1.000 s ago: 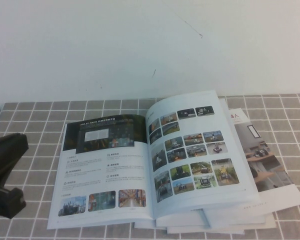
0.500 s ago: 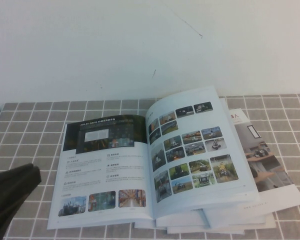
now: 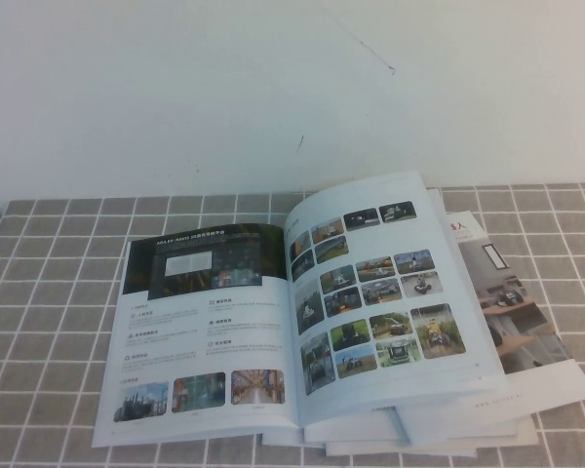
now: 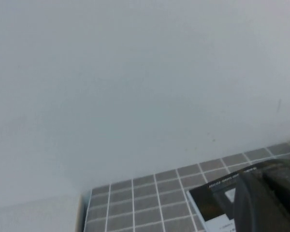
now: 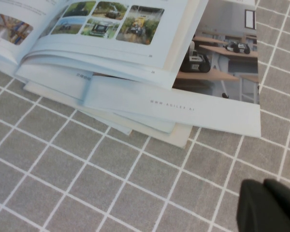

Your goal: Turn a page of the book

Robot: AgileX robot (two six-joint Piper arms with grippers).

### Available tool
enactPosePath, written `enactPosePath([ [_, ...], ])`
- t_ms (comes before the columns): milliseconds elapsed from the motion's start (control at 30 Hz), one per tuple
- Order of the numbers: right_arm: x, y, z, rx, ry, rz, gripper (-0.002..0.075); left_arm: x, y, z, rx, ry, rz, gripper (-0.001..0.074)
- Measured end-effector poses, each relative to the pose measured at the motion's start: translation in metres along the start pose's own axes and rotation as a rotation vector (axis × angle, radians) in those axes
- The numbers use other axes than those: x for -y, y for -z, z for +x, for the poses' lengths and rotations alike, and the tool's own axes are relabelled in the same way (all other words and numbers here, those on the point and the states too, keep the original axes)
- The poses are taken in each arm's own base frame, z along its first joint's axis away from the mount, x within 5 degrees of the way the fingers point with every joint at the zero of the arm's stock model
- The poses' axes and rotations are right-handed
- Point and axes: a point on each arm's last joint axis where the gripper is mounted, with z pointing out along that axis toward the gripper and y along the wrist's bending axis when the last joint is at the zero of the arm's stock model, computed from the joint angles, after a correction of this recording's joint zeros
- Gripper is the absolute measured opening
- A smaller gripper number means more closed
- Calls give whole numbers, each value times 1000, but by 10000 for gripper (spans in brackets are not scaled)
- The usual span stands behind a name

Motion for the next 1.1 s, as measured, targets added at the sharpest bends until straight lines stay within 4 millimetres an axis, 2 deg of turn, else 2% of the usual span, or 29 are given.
enactPosePath([
  [133, 0, 0, 0, 0, 0, 0, -2, 0, 1, 41, -41, 119, -79, -2],
  [200, 0, 0, 0, 0, 0, 0, -2, 1, 1, 51, -61, 188, -83, -2],
  [500, 0, 0, 0, 0, -3, -3, -3, 10, 1, 58, -127, 82, 9, -2],
  [633, 0, 0, 0, 0, -5, -5, -3, 9, 3, 66, -220, 38, 4, -2],
  [800, 0, 0, 0, 0, -5, -4, -3, 4, 6, 75, -320, 77, -65, -2],
  [1100, 0, 0, 0, 0, -5, -4, -3, 3, 7, 76, -334, 125, -83, -2],
])
